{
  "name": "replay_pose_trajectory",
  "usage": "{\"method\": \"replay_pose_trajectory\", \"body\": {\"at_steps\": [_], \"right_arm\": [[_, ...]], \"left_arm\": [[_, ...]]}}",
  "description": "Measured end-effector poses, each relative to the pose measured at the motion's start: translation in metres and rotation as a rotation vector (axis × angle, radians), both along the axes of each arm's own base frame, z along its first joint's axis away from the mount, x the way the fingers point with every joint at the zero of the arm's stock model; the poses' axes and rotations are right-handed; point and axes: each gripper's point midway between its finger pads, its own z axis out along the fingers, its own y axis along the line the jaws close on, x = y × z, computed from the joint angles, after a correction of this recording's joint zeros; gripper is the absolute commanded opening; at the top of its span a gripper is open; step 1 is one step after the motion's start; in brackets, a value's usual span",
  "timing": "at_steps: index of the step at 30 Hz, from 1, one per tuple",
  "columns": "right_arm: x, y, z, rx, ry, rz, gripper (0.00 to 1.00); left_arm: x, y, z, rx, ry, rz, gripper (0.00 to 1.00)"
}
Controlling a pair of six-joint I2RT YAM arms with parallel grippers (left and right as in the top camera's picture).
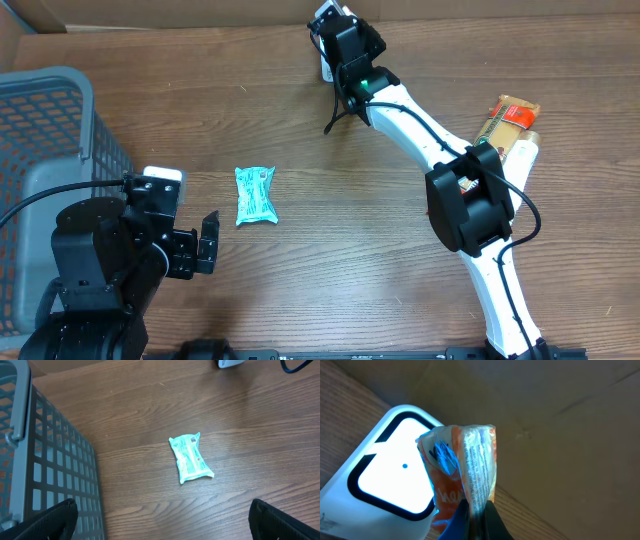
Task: Scan the item barcode
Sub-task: 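Hold the orange box in front of the scanner, then carry the orange box right and drop it on the pasta pile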
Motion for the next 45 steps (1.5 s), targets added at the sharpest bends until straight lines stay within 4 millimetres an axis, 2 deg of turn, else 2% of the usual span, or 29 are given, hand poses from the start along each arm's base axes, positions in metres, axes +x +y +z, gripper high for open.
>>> {"method": "replay_pose_trajectory", "body": {"at_steps": [18, 23, 26, 29, 33, 36, 39, 42, 43, 45], "right_arm": [[-0.003, 0.000, -0.011, -0.037, 0.036, 0.020, 0.04], [-0.013, 0.003, -0.027, 0.008, 0.119, 0.034, 0.04], [-0.022, 0.005, -0.027, 0.071, 0.168, 0.037, 0.04], [-0.034, 0.002, -0.005, 0.156, 0.196, 0.024, 0.04], [-0.064, -0.006, 0.060, 0.318, 0.228, 0.023, 0.04], [-0.101, -0.008, 0.121, 0.480, 0.265, 0.072, 0.04], [-0.151, -0.011, 0.164, 0.620, 0.351, 0.115, 0.04], [-0.198, -0.022, 0.179, 0.704, 0.474, 0.098, 0.04], [-0.215, -0.030, 0.180, 0.733, 0.528, 0.063, 0.04], [-0.235, -0.044, 0.174, 0.769, 0.609, -0.022, 0.04]], "left_arm": [[0.000, 0.000, 0.000, 0.000, 0.000, 0.000, 1.00], [0.000, 0.000, 0.000, 0.000, 0.000, 0.000, 1.00], [0.000, 0.000, 0.000, 0.000, 0.000, 0.000, 1.00], [0.000, 0.000, 0.000, 0.000, 0.000, 0.000, 1.00], [0.000, 0.000, 0.000, 0.000, 0.000, 0.000, 1.00], [0.000, 0.000, 0.000, 0.000, 0.000, 0.000, 1.00], [0.000, 0.000, 0.000, 0.000, 0.000, 0.000, 1.00], [0.000, 0.000, 0.000, 0.000, 0.000, 0.000, 1.00], [0.000, 0.000, 0.000, 0.000, 0.002, 0.000, 1.00], [0.001, 0.000, -0.001, 0.000, 0.005, 0.000, 1.00]]}}
